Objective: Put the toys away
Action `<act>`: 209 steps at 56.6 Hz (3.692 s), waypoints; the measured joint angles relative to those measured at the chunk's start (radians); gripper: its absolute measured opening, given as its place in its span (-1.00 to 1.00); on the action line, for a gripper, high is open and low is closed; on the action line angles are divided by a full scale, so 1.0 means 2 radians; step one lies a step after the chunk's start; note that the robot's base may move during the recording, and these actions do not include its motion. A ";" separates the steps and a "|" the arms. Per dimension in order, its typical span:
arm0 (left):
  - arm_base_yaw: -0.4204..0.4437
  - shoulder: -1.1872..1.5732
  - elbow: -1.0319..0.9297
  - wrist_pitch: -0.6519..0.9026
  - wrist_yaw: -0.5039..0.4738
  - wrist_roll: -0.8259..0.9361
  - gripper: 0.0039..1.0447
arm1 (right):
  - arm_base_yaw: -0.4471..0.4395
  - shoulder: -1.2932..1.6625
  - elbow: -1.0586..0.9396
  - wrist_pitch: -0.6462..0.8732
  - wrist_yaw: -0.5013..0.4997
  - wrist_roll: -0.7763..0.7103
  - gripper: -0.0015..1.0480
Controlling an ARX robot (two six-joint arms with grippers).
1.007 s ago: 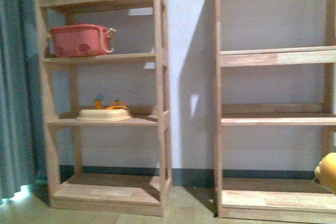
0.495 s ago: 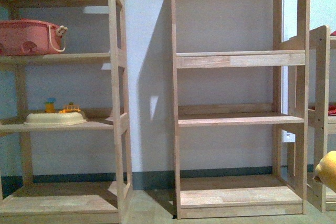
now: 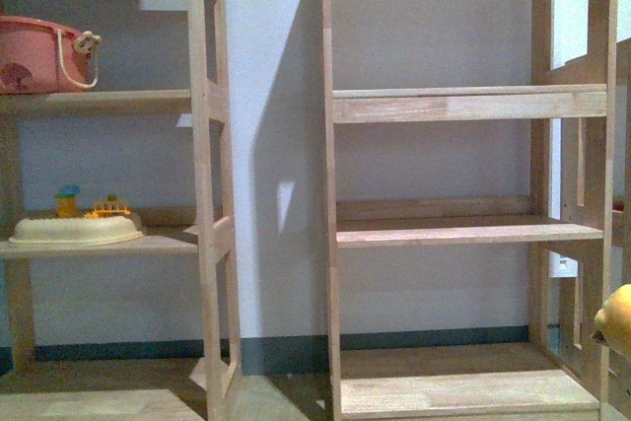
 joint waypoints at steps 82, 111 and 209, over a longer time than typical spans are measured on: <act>0.000 0.000 0.000 0.000 0.000 0.000 0.88 | 0.000 0.000 0.000 0.000 0.000 0.000 -0.86; 0.000 0.000 0.000 0.000 0.000 0.000 0.88 | 0.006 0.012 0.002 -0.026 0.008 0.052 -0.86; 0.000 0.000 0.000 0.000 0.000 0.000 0.88 | 0.037 0.585 0.754 0.031 0.014 -0.040 -0.86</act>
